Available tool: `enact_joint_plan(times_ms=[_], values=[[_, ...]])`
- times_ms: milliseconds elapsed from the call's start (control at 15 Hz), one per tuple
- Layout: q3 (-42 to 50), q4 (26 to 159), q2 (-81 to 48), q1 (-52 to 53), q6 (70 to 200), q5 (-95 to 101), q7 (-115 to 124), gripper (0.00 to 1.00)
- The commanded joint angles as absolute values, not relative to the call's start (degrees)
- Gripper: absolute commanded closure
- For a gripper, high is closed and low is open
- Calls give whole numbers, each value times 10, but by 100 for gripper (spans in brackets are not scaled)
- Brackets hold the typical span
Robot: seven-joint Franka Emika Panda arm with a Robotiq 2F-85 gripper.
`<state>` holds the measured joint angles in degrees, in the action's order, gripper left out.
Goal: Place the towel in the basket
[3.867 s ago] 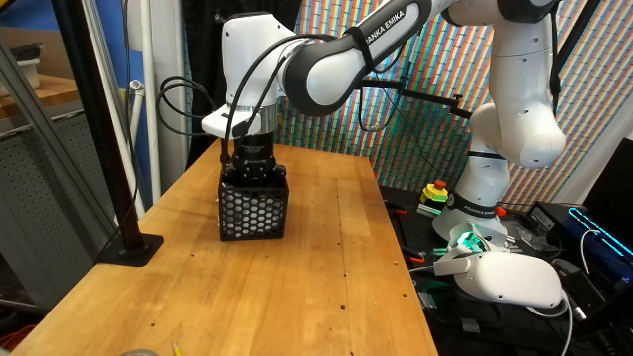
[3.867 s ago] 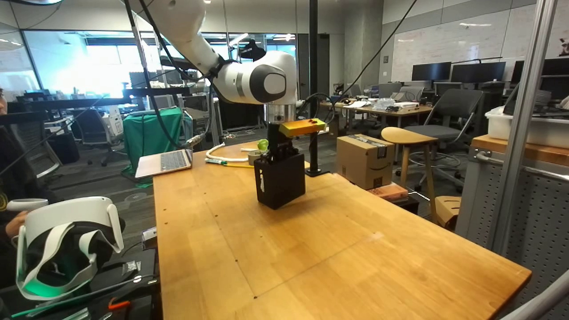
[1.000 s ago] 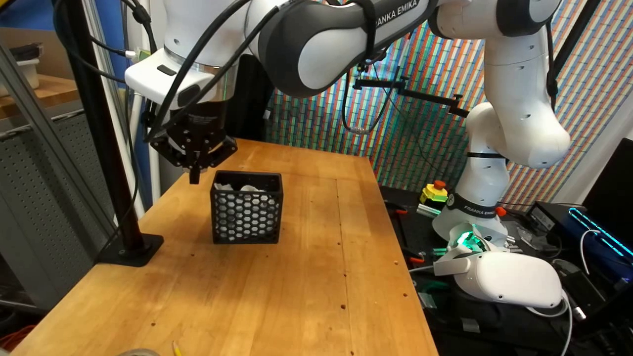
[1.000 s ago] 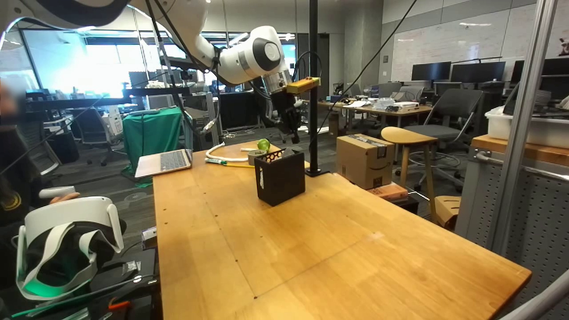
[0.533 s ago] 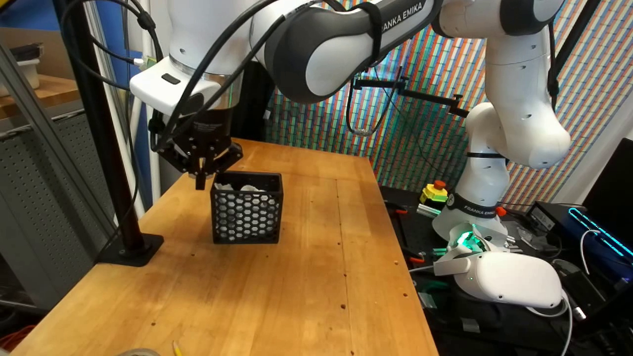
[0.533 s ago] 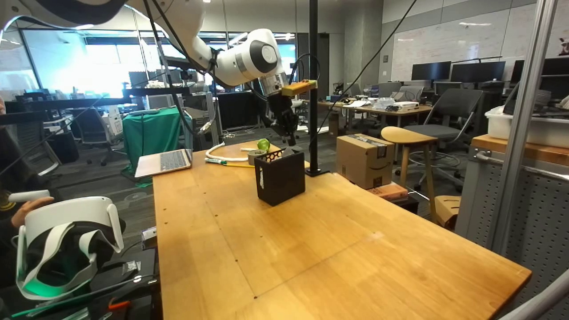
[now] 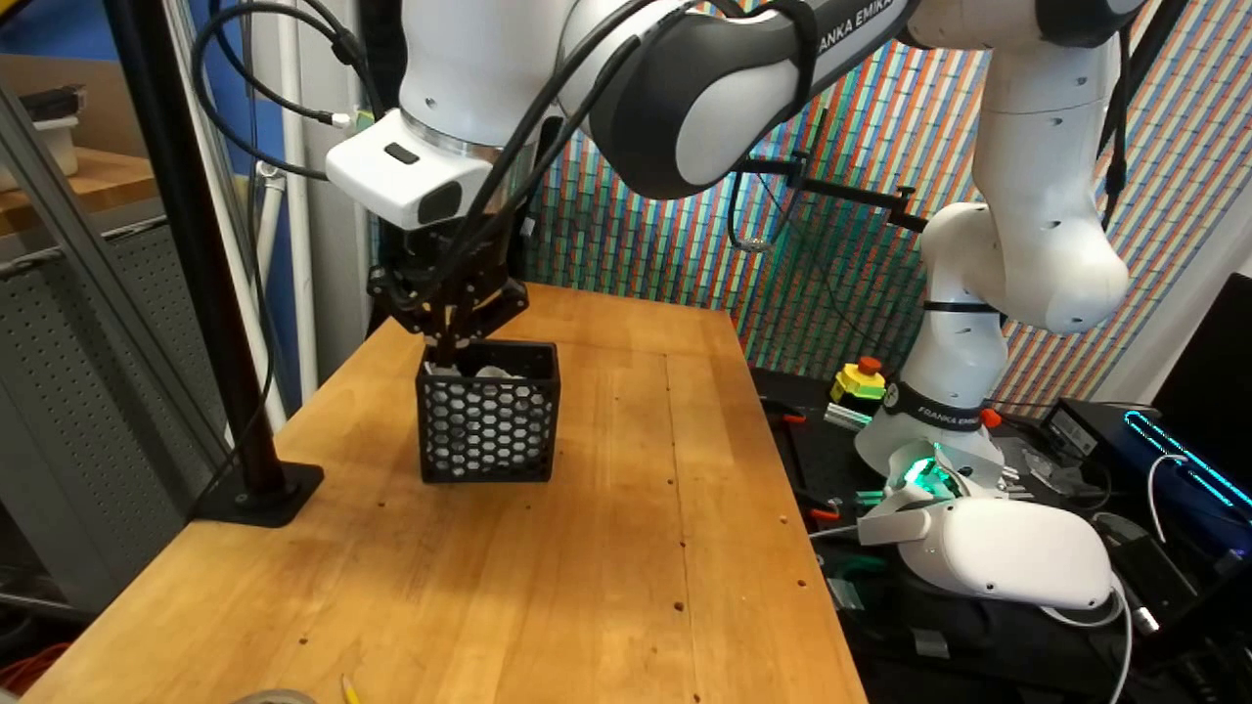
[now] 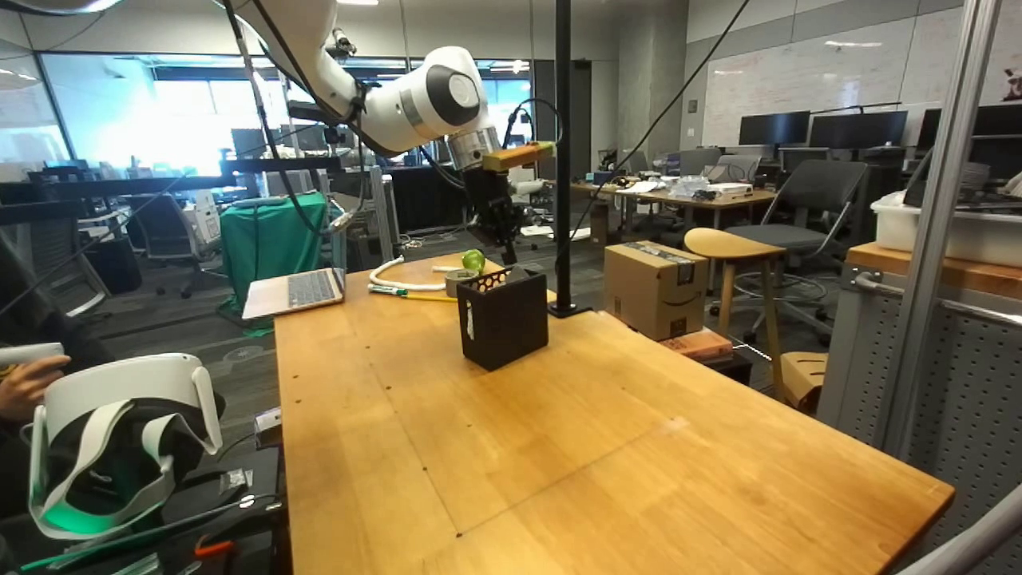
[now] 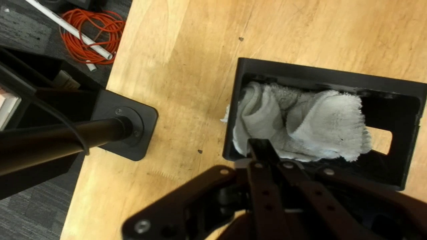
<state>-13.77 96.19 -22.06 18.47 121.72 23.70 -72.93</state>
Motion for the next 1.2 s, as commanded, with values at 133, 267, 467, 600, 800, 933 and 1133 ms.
enact_joint_plan(times_ms=[133,267,467,600,800,933,1133], values=[[-141,1043,-165,177,1257,247,-702,95],[-141,1047,-162,178,1259,253,-703,95],[-142,1035,-165,181,1253,267,-713,95],[-141,1026,-166,181,1248,278,-717,95],[-140,1021,-166,177,1246,284,-722,95],[-140,1017,-171,174,1248,282,-727,95],[-140,1007,-183,169,1251,278,-737,95]])
